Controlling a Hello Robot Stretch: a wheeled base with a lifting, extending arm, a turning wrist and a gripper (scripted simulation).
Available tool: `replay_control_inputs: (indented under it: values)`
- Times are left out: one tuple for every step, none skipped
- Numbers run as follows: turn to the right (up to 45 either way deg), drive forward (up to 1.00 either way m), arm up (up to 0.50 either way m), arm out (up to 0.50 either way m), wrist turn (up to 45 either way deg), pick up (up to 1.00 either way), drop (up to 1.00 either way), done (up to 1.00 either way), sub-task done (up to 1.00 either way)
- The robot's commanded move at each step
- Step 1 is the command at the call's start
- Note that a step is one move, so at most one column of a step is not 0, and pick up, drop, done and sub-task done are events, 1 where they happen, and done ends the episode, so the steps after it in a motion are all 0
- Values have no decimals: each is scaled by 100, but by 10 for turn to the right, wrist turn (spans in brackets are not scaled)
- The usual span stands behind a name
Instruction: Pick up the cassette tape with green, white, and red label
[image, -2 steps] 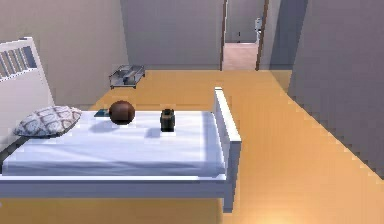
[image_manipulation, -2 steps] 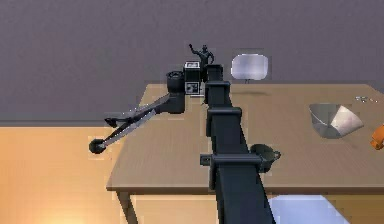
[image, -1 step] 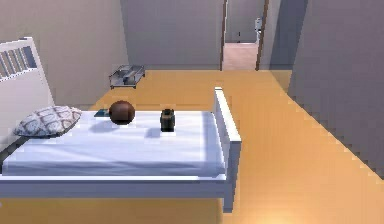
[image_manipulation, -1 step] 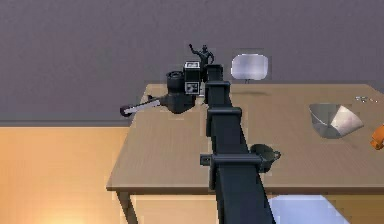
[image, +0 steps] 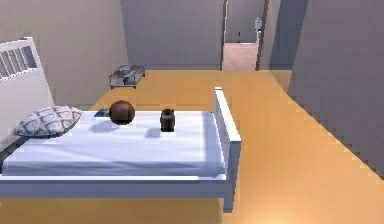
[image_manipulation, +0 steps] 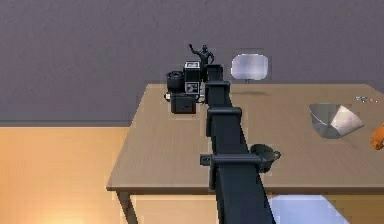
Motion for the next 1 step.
replay_control_inputs:
  values:
    - [0, 0, 0, 0, 210, 0, 0, 0, 0]
